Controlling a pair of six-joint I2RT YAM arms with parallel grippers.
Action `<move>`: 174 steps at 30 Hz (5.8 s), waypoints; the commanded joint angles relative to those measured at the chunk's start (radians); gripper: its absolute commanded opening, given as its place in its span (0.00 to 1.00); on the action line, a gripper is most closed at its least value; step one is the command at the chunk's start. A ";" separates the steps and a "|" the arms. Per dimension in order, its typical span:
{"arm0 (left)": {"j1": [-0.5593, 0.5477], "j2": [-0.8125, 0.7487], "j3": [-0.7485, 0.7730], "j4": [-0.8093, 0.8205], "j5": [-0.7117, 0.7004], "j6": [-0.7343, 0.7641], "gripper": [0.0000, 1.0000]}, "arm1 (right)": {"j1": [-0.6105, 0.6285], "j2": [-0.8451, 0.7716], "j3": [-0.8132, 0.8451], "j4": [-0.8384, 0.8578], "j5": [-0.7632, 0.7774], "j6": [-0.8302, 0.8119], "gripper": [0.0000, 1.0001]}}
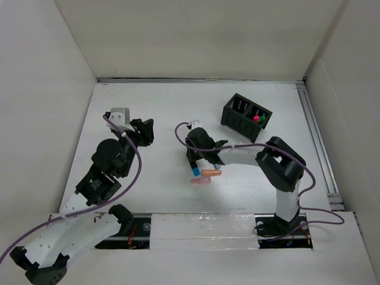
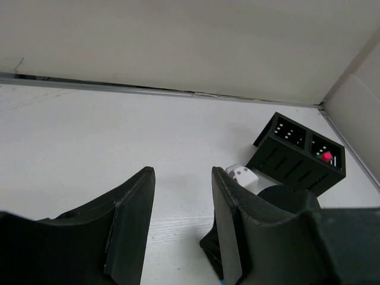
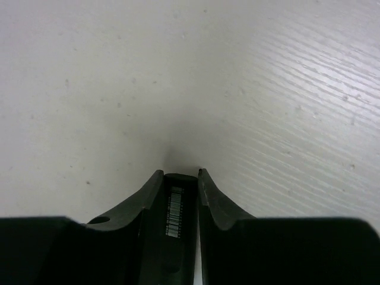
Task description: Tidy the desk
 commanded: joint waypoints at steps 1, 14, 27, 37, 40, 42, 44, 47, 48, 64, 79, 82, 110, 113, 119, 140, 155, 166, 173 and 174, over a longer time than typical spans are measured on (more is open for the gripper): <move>-0.003 -0.027 -0.008 0.048 -0.020 0.008 0.40 | 0.022 0.066 0.008 -0.075 0.052 -0.021 0.21; -0.003 -0.046 -0.011 0.051 -0.039 0.001 0.40 | -0.029 -0.208 -0.039 0.078 0.015 0.025 0.09; -0.003 -0.038 -0.011 0.052 -0.034 -0.001 0.40 | -0.282 -0.437 -0.067 0.112 -0.102 -0.027 0.19; -0.003 -0.043 -0.011 0.048 -0.039 -0.001 0.40 | -0.105 -0.301 -0.108 -0.109 -0.332 -0.030 0.42; -0.003 -0.026 -0.007 0.048 -0.028 0.001 0.40 | -0.079 -0.263 -0.126 -0.147 -0.346 -0.039 0.51; -0.003 -0.021 -0.002 0.038 -0.027 -0.004 0.40 | -0.079 -0.241 -0.130 -0.146 -0.369 -0.039 0.56; -0.003 -0.029 -0.005 0.041 -0.030 -0.004 0.40 | -0.079 -0.213 -0.131 -0.138 -0.392 -0.035 0.59; -0.003 -0.035 -0.008 0.043 -0.034 -0.002 0.40 | -0.079 -0.171 -0.123 -0.111 -0.415 -0.021 0.64; -0.003 -0.035 -0.006 0.042 -0.031 -0.005 0.40 | -0.079 -0.155 -0.116 -0.100 -0.422 -0.021 0.64; -0.003 -0.052 -0.003 0.040 -0.046 -0.004 0.39 | -0.026 0.034 0.073 -0.162 -0.194 -0.111 0.58; -0.003 -0.283 -0.078 0.080 -0.421 -0.105 0.42 | 0.079 0.133 0.139 -0.250 0.039 -0.099 0.48; -0.003 -0.305 -0.086 0.100 -0.392 -0.097 0.42 | 0.079 0.149 0.153 -0.270 0.049 -0.104 0.35; -0.003 -0.247 -0.066 0.077 -0.283 -0.104 0.43 | -0.517 -0.405 0.097 0.033 0.252 -0.121 0.09; -0.003 -0.236 -0.065 0.077 -0.281 -0.102 0.43 | -0.616 -0.376 0.113 0.046 0.288 -0.127 0.09; 0.007 -0.236 -0.066 0.078 -0.280 -0.101 0.43 | -0.731 -0.319 0.100 0.191 0.292 -0.131 0.09; 0.007 -0.198 -0.056 0.069 -0.258 -0.090 0.43 | -0.593 -0.236 -0.011 0.323 0.518 -0.207 0.21; 0.007 -0.216 -0.056 0.069 -0.254 -0.096 0.43 | -0.334 -0.529 -0.182 0.067 0.230 -0.058 0.00; 0.007 -0.208 -0.048 0.065 -0.215 -0.097 0.43 | -0.156 -0.428 -0.326 -0.126 -0.046 -0.127 0.70; 0.007 -0.167 -0.036 0.049 -0.214 -0.093 0.43 | -0.156 -0.250 -0.229 -0.101 -0.037 -0.151 0.65; 0.007 -0.165 -0.037 0.054 -0.214 -0.091 0.43 | -0.156 -0.229 -0.225 -0.100 -0.024 -0.150 0.64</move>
